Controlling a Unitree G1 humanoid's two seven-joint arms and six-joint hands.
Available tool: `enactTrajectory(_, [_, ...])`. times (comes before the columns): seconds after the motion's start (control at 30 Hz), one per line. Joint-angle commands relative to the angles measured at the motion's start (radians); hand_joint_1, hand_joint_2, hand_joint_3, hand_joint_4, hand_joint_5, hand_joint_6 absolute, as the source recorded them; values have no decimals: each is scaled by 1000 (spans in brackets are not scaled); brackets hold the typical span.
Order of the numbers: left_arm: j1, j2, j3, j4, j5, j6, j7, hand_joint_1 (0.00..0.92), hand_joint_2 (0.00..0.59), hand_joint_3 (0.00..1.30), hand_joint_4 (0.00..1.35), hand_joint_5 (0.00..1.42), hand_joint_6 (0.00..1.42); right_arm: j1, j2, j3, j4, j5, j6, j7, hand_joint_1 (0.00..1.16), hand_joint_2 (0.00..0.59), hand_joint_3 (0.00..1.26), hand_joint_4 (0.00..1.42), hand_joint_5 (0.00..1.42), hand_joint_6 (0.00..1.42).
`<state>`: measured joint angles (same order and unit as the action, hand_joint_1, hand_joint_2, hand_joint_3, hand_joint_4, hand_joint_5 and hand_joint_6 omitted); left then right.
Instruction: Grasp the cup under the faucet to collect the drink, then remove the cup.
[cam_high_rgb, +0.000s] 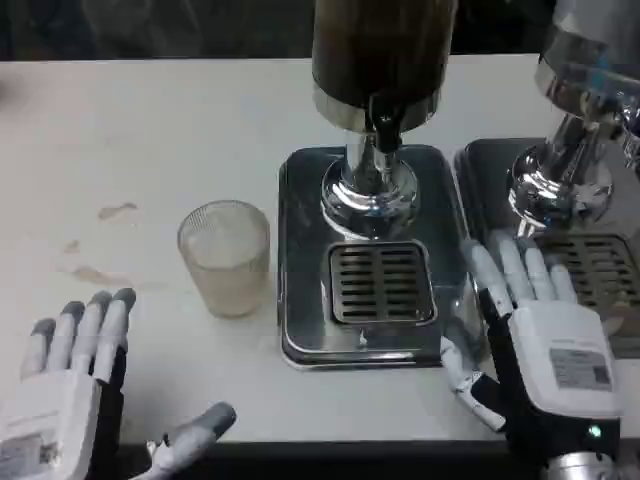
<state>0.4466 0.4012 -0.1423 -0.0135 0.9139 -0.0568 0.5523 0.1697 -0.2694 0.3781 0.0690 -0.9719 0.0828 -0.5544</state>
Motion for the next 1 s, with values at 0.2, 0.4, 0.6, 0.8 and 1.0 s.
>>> enactTrajectory(0.2, [-13, -1, -8, 15, 1, 2, 11, 0, 87, 0, 0, 0, 0, -14, 9, -4, 6, 9, -5, -16, 274, 560, 93, 0, 0, 0])
enactTrajectory(0.4, [-13, -3, 0, 12, -7, -1, 17, 0, 87, 0, 0, 0, 0, -16, 9, -4, 6, 12, -4, -12, 273, 560, 93, 0, 0, 0])
enactTrajectory(0.6, [-14, 8, 13, 43, -39, -30, 35, 0, 87, 0, 0, 0, 0, -36, 12, 12, -8, -13, 19, -1, 273, 560, 93, 0, 0, 0])
enactTrajectory(0.8, [-12, 17, 16, 47, -47, -39, 39, 0, 87, 0, 0, 0, 0, -25, 22, 18, -15, -19, 29, 1, 273, 560, 96, 0, 0, 0])
enactTrajectory(1.0, [-36, 19, 43, 61, -117, -95, 42, 0, 72, 0, 0, 0, 0, -16, 26, 23, -20, -19, 39, -3, 272, 560, 102, 0, 0, 0])
